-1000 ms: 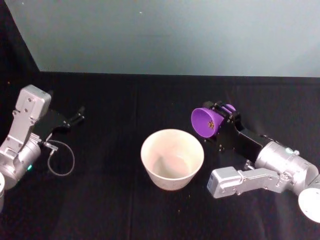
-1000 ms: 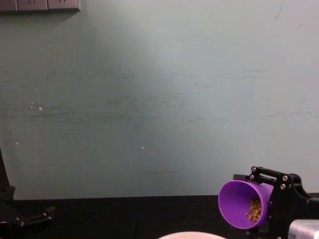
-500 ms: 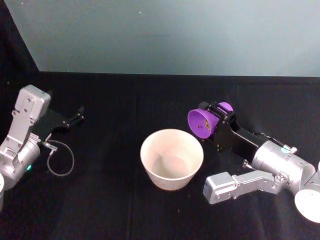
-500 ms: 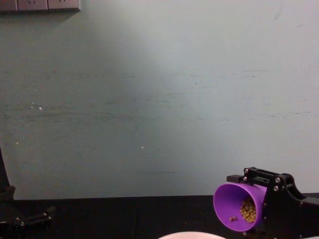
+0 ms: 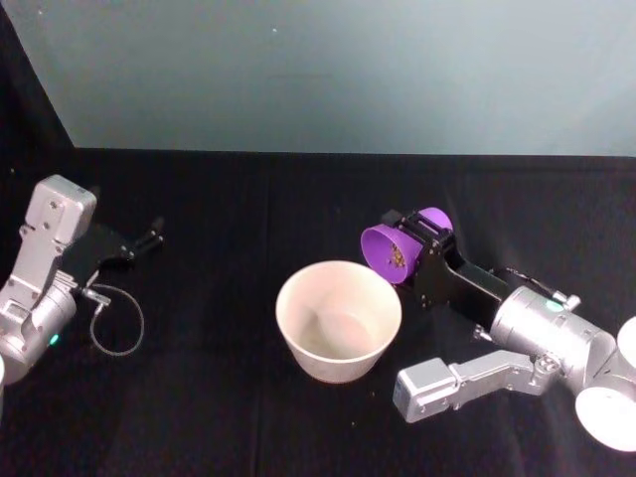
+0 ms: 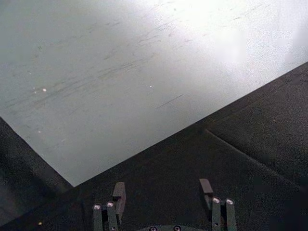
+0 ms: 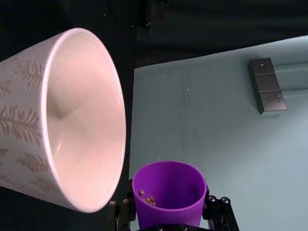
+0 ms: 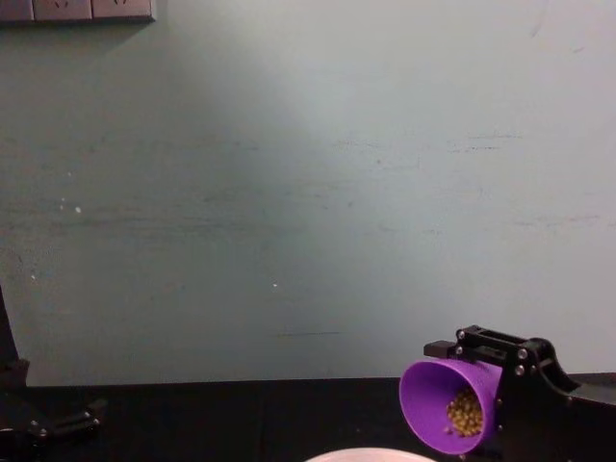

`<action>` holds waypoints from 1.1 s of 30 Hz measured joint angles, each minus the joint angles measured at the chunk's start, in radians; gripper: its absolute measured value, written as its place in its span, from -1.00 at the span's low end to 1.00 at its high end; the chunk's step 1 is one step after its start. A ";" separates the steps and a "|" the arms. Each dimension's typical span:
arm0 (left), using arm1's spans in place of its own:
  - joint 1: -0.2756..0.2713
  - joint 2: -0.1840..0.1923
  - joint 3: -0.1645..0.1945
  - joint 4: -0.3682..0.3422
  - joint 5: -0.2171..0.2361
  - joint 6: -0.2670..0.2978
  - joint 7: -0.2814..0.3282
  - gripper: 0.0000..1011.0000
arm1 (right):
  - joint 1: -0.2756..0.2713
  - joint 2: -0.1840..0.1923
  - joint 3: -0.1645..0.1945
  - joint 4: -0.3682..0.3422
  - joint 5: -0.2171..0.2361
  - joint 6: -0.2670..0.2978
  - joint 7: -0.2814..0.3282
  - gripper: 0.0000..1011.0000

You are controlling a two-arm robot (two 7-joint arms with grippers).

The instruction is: Pick up the cup and pour the mung beans from the cup into the bowl.

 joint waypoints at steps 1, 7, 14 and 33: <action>0.000 0.000 0.000 0.000 0.000 0.000 0.000 0.98 | 0.001 0.000 -0.002 0.000 -0.001 0.001 -0.002 0.47; 0.000 0.000 0.000 0.000 0.000 0.000 0.000 0.98 | 0.002 0.007 -0.014 -0.001 -0.018 0.007 -0.018 0.47; 0.000 0.000 0.000 0.000 0.000 0.000 0.000 0.98 | 0.004 0.019 -0.029 -0.005 -0.049 0.015 -0.042 0.47; 0.000 0.000 0.000 0.000 0.000 0.000 0.000 0.98 | 0.015 0.037 -0.049 -0.016 -0.084 0.027 -0.060 0.46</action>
